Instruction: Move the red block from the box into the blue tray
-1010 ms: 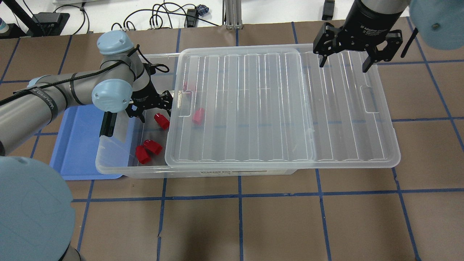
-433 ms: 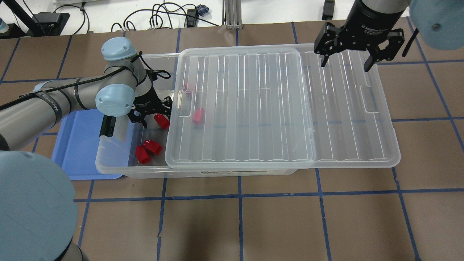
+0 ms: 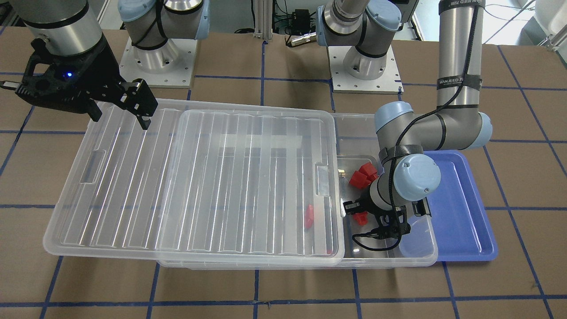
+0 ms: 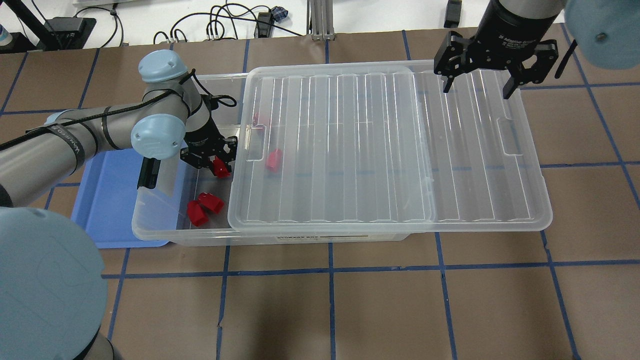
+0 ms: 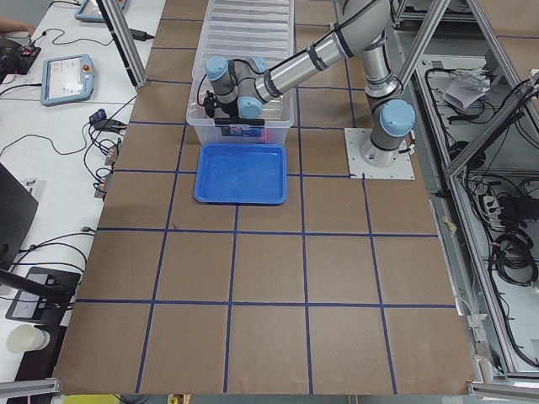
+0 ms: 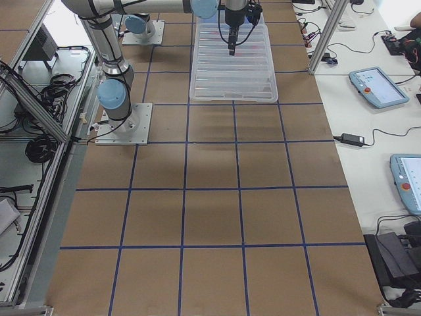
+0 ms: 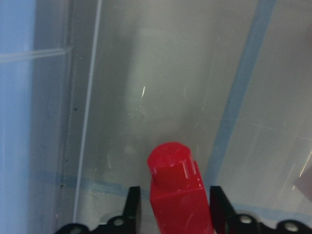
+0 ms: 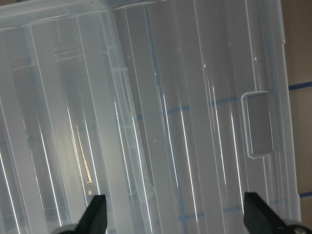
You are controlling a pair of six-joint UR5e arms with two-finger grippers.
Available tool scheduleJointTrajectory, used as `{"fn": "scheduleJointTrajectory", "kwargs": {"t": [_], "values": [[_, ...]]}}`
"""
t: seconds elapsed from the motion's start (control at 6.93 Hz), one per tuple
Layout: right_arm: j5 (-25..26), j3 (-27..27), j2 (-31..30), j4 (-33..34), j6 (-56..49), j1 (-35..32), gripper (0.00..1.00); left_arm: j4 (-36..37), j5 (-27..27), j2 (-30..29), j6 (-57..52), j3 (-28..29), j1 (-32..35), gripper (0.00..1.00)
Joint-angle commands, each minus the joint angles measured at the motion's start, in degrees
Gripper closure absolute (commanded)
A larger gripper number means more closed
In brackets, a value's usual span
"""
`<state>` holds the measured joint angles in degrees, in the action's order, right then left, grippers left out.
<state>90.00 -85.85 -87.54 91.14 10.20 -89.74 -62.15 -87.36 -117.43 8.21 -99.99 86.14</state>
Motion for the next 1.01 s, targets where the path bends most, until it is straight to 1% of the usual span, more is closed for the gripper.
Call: {"fn": "scheduleJointTrajectory", "kwargs": {"t": [0.0, 0.14, 0.43, 0.58, 0.72, 0.87], "values": [[0.00, -0.02, 0.09, 0.00, 0.00, 0.09, 0.00, -0.95, -0.09, 1.76, -0.64, 2.32, -0.80, 0.97], [0.00, -0.02, 0.09, 0.00, 0.00, 0.09, 0.00, -7.22, -0.09, 2.38, -1.00, 6.95, -0.71, 0.97], [0.00, -0.02, 0.09, 0.00, 0.00, 0.09, 0.00, -22.68, 0.00, 1.86, -1.00, 20.38, 0.43, 0.97], [0.00, -0.02, 0.09, 0.00, 0.00, 0.17, 0.00, -27.72, 0.00, 2.38, -2.48, 24.71, 0.26, 0.97], [0.09, 0.07, 0.00, 0.00, 0.00, 0.00, 0.00, -31.59, -0.87, 2.56, -12.85, 27.36, -0.96, 0.96], [0.00, 0.07, 0.09, 0.00, 0.00, 0.17, 0.00, -31.81, -1.23, 2.65, -19.48, 28.00, -4.28, 0.96]]}}
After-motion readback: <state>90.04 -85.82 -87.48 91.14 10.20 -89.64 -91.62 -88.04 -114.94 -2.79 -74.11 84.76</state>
